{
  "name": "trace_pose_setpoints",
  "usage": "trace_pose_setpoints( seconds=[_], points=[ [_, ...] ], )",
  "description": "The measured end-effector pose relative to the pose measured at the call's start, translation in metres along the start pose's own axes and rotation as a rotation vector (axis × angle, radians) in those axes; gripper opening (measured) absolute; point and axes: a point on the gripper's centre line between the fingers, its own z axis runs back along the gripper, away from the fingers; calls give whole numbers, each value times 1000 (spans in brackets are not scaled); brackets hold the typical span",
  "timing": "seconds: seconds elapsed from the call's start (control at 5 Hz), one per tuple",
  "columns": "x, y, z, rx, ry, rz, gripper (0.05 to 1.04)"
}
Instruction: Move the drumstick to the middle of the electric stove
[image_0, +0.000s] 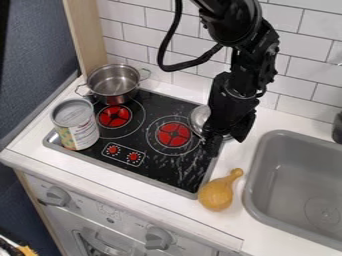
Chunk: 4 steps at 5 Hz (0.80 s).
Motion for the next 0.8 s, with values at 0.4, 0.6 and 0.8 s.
trace_pose_setpoints(
  seconds=[0.4, 0.6, 0.8],
  points=[
    [-10, 7, -12, 62, 3, 19, 1001],
    [-15, 6, -11, 55, 2, 56, 1001],
    [-19, 8, 1, 15, 24, 272, 1001]
  ],
)
